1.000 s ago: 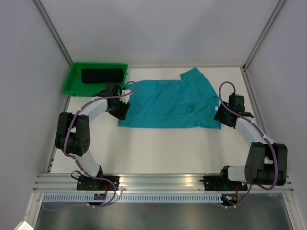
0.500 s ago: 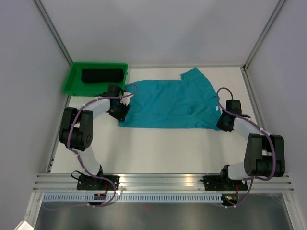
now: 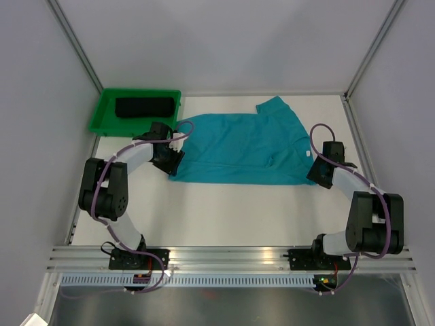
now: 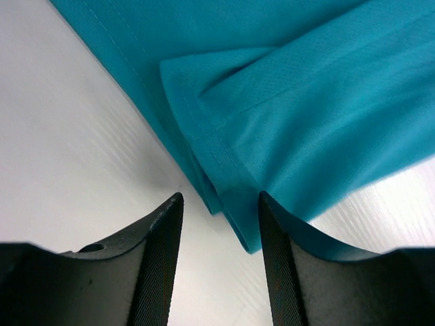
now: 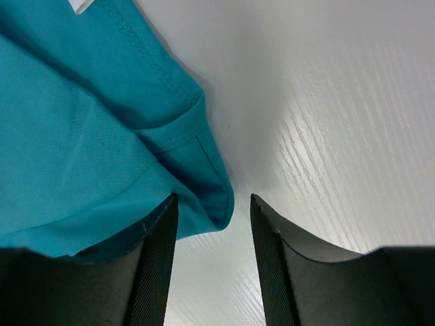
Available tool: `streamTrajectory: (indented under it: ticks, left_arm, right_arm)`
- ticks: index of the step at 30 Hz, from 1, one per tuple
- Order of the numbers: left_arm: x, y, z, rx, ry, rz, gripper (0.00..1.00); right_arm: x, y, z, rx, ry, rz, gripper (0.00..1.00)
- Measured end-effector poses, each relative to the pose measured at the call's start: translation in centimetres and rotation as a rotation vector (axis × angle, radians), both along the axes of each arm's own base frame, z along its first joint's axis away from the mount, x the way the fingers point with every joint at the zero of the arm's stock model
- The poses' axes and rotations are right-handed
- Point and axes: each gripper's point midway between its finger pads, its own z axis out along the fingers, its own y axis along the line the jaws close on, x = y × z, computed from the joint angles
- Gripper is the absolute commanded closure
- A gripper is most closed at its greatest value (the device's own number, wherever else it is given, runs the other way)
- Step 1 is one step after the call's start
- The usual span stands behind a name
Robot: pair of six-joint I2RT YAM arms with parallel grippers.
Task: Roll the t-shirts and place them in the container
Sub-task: Fold the tshirt
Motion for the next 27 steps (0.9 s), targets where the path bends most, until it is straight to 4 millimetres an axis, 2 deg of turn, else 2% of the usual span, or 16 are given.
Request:
streamTrajectory:
  ticks: [6,8,10,13,15,16,17,18,19,20,21,24,27]
  left_arm:
    - [-0.6,0.0,3.4,-0.048,-0.049,0.001,0.41]
    - [-0.4,0.3,3.7,-0.055,-0.056,0.013,0.41]
    - [-0.6,0.5,3.0,-0.054,-0.031,0.024,0.41]
    - [-0.9,0.6,0.8,-0.047,0.039,0.038,0.41]
    - [-1.3,0.6,-0.7,-0.037,0.086,0.042,0.41]
    - [-1.1,0.5,-0.5,-0.044,0.082,0.046,0.41]
    - [-0.9,0.3,-0.4,-0.054,0.078,0.042,0.44]
    - [-1.0,0.2,-0.5,-0.06,0.083,0.041,0.67]
    - [-1.0,0.1,-0.5,-0.065,0.087,0.046,0.81]
    - [-1.0,0.0,-0.6,-0.071,0.091,0.047,0.91]
    - [-1.2,-0.2,-0.6,-0.08,0.1,0.047,0.97]
    - [-1.9,-1.1,-0.7,-0.121,0.124,0.028,0.98]
    - [-3.1,-1.5,-0.7,-0.145,0.142,0.008,0.98]
  right_arm:
    - [0.0,0.0,0.3,-0.002,-0.012,-0.001,0.46]
    - [0.0,0.0,0.3,-0.002,-0.017,-0.004,0.49]
    - [-0.2,0.0,-0.1,0.001,-0.013,-0.007,0.51]
    - [-0.3,0.2,-0.9,0.013,0.005,-0.01,0.61]
    - [0.1,0.2,-1.0,0.022,-0.006,-0.009,0.74]
    - [0.2,0.2,-1.0,0.024,-0.008,-0.011,0.87]
    - [0.2,0.3,-1.0,0.029,-0.012,-0.01,0.94]
    - [0.3,0.4,-1.0,0.036,-0.016,-0.014,0.99]
    - [0.3,0.4,-1.0,0.04,-0.017,-0.017,1.0]
    - [0.2,0.4,-1.0,0.044,-0.02,-0.019,1.0]
    - [0.1,0.5,-1.0,0.046,-0.022,-0.02,1.0]
    - [-1.2,0.6,-0.4,0.049,-0.033,-0.037,1.0]
    - [-2.3,0.6,1.7,0.049,-0.103,-0.079,1.0]
